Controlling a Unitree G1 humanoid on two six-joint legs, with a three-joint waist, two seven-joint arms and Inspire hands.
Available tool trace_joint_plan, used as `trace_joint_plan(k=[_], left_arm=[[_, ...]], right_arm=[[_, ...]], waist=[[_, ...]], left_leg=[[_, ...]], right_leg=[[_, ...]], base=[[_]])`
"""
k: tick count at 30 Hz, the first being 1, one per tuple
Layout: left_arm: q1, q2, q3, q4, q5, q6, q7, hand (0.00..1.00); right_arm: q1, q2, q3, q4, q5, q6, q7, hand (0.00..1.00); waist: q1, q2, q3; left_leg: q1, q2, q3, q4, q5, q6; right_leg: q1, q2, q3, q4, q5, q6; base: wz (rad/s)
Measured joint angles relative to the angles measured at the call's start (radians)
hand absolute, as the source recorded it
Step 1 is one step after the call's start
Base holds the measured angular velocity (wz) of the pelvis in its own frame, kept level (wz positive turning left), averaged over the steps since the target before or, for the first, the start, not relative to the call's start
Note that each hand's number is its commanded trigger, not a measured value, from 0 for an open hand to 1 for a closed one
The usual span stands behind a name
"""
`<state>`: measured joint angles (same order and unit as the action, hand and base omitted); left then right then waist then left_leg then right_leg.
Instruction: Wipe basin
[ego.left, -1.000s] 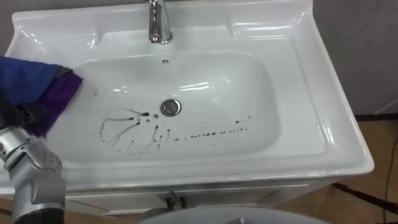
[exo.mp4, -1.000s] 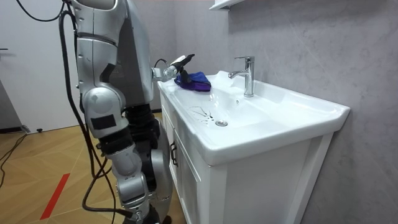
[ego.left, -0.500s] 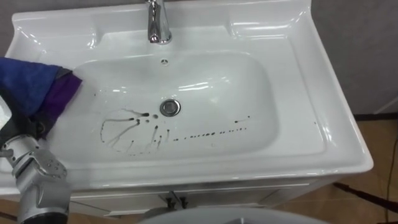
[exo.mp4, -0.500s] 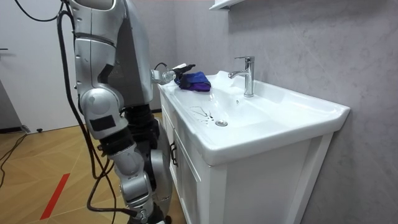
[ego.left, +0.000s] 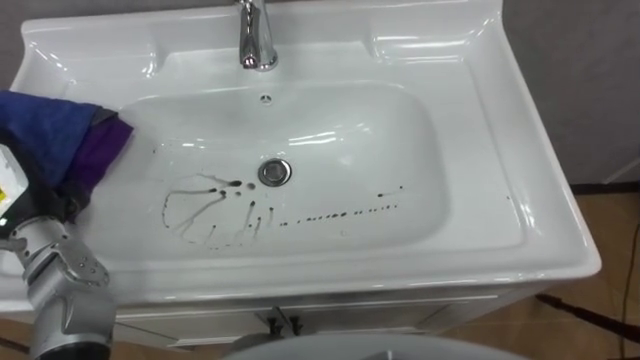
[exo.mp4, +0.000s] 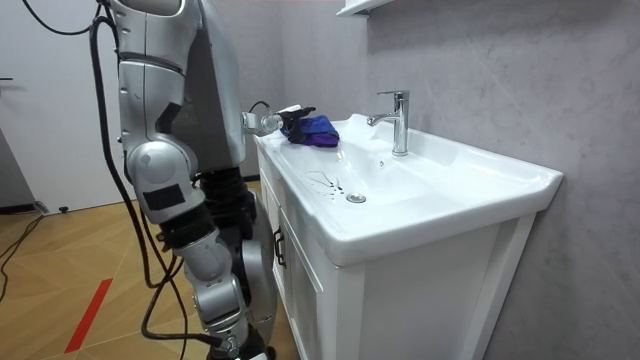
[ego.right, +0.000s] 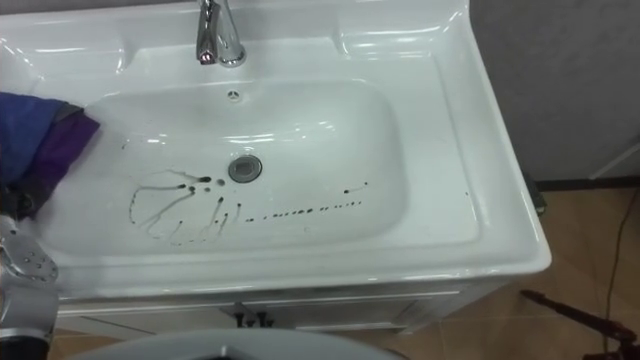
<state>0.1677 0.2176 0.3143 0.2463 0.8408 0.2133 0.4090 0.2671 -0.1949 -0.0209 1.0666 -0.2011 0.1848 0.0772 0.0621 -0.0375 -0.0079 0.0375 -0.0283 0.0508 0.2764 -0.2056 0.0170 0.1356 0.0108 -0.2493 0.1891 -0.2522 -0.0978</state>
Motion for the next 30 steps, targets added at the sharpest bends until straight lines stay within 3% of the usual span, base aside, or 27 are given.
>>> trace_joint_plan(k=[8,19,30], left_arm=[[0.0,0.001,0.0,-0.045,0.091,0.033,-0.075,0.0],[-0.016,0.002,-0.019,-0.045,0.215,0.056,-0.182,0.0],[-0.021,0.004,-0.043,-0.051,0.255,0.067,-0.23,0.0]], right_arm=[[0.006,0.0,0.0,-0.001,0.0,0.025,-0.002,0.0],[0.006,0.0,0.041,-0.038,-0.002,0.027,-0.003,0.0],[0.012,0.0,0.049,-0.062,-0.002,0.027,-0.018,0.0]], waist=[[0.003,-0.015,-0.0013],[0.004,-0.024,0.0043],[0.0,-0.03,0.0051]], left_leg=[[-0.009,0.001,0.0,0.0,0.0,0.0],[0.0,0.001,0.001,-0.002,0.0,0.0],[-0.011,0.002,0.002,-0.001,0.0,0.0]], right_leg=[[-0.01,0.001,0.0,0.001,0.0,0.0],[0.0,0.007,0.002,-0.001,0.001,-0.004],[-0.008,0.009,-0.004,0.0,0.003,-0.007]], base=[[0.0],[0.01],[0.02]])
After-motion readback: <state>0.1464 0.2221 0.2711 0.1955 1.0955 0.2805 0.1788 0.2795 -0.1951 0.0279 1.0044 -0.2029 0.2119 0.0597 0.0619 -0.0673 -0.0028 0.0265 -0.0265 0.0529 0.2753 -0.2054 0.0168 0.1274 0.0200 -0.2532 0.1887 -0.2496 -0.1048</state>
